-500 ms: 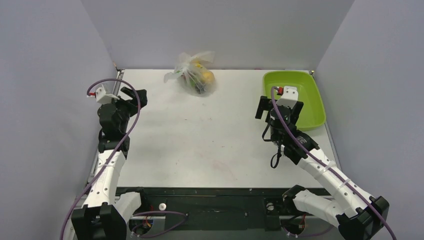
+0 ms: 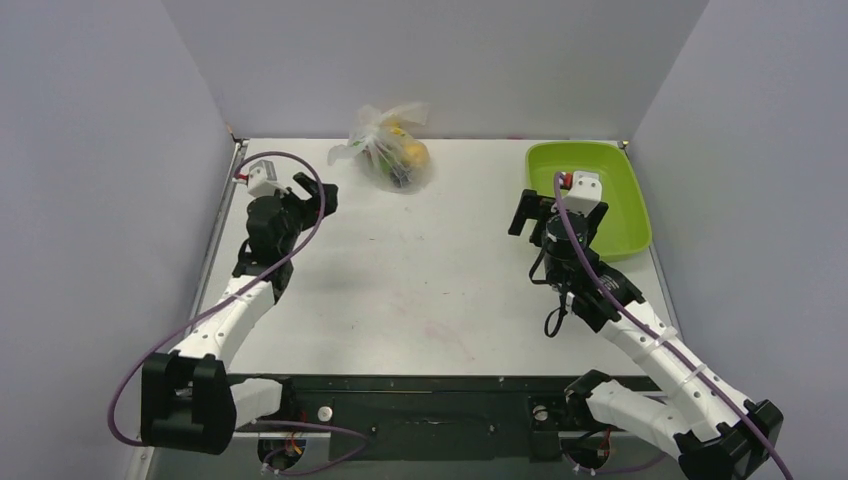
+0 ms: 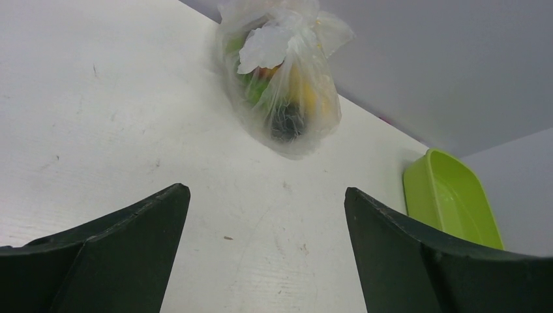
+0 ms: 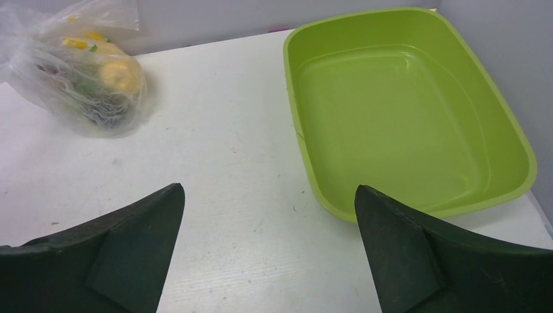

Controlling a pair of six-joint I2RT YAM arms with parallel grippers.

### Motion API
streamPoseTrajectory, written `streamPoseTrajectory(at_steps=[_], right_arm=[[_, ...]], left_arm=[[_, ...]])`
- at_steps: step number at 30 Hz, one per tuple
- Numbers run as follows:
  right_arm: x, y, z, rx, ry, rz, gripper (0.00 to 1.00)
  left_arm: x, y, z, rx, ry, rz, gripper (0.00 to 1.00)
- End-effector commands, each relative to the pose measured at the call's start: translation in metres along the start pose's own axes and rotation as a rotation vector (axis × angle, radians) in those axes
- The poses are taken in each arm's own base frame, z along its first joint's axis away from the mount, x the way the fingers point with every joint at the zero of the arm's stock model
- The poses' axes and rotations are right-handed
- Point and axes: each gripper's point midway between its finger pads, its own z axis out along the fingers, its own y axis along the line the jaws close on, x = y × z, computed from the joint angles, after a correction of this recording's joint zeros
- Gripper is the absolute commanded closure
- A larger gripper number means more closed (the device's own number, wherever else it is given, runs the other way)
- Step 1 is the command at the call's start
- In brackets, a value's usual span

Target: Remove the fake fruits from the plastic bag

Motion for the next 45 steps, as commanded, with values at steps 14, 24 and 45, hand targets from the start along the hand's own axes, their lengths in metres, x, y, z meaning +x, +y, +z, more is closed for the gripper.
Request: streamPoseTrajectory(at_steps=[14,24,45], right_arm=[[0.008,0.041,0.000,-0.179,0.034,0.093,0.00],[0.004,0.043,-0.004,-0.204,0.024,0.112,0.00],[0.034,0.064,0.007,-0.240,0.143,0.054,0.00]], left_arm=[[0.006,0.003,0.124,0.035,-0.155,-0.138,0.16],[0.004,-0.019,0.186,0.190,-0.302,-0.175,0.16],[0.033,-0.031,0.143,0.091,-0.009,-0.181,1.00]])
